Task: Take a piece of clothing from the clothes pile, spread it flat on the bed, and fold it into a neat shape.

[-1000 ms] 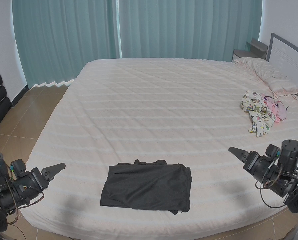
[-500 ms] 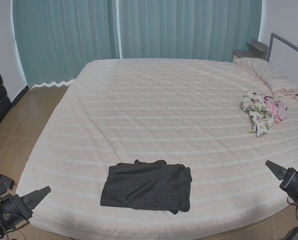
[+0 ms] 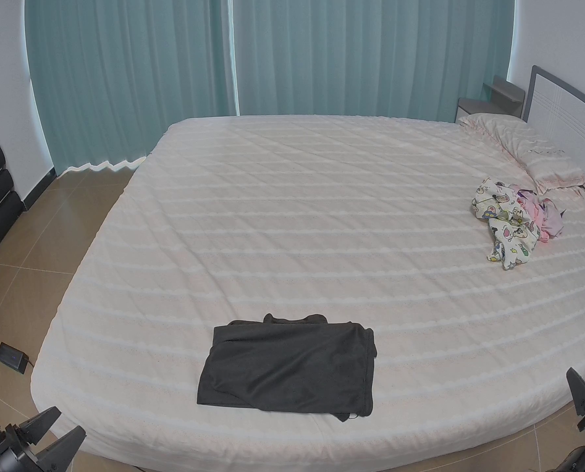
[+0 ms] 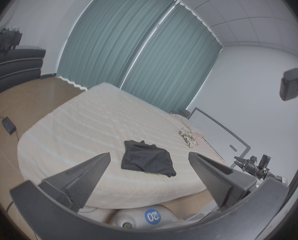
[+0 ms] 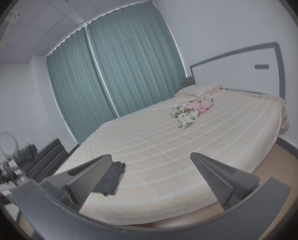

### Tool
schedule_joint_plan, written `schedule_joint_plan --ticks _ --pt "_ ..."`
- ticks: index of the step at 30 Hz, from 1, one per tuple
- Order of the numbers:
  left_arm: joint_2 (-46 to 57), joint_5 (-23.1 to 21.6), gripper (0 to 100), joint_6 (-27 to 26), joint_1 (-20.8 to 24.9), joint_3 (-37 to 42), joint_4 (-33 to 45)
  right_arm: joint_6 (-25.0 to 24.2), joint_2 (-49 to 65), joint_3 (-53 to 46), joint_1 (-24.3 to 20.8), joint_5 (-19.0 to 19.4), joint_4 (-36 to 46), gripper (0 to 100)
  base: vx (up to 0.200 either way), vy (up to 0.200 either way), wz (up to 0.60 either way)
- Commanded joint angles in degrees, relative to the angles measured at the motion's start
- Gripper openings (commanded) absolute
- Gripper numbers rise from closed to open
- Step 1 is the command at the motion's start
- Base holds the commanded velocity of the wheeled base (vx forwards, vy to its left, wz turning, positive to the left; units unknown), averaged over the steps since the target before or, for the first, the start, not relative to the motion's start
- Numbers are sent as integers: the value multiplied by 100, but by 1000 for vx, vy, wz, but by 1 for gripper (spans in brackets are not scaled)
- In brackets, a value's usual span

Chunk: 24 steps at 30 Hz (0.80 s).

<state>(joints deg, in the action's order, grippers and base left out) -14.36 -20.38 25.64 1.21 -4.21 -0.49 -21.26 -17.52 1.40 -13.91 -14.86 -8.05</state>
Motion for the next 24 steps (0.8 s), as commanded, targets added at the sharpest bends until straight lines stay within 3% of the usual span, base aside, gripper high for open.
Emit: schedule_joint_plan --ticks 1,4,6,10,15,18,20,24 --pt "1392 34 100 -191 -94 -72 427 667 1180 -114 538 89 444 100 0 0 0" --pt "1392 122 100 -191 -94 -63 427 755 1180 -114 565 97 444 100 0 0 0" --pt "1392 606 100 -322 -94 -10 383 1177 1180 -131 626 106 374 100 0 0 0" --pt "1392 1300 100 -1219 -94 95 348 1230 1180 -131 653 97 374 100 0 0 0" --pt "1401 2047 100 -1843 -94 341 -92 1537 1180 -123 653 97 216 100 0 0 0" --pt "1401 2311 100 -2089 -94 403 -303 1854 1180 -123 653 194 -312 100 0 0 0" --pt "1401 2557 100 -2159 -94 403 -285 2170 1180 -123 653 502 -646 100 0 0 0" --pt "1401 2671 100 -2212 -94 403 -285 2267 1172 -123 653 581 -593 100 0 0 0"
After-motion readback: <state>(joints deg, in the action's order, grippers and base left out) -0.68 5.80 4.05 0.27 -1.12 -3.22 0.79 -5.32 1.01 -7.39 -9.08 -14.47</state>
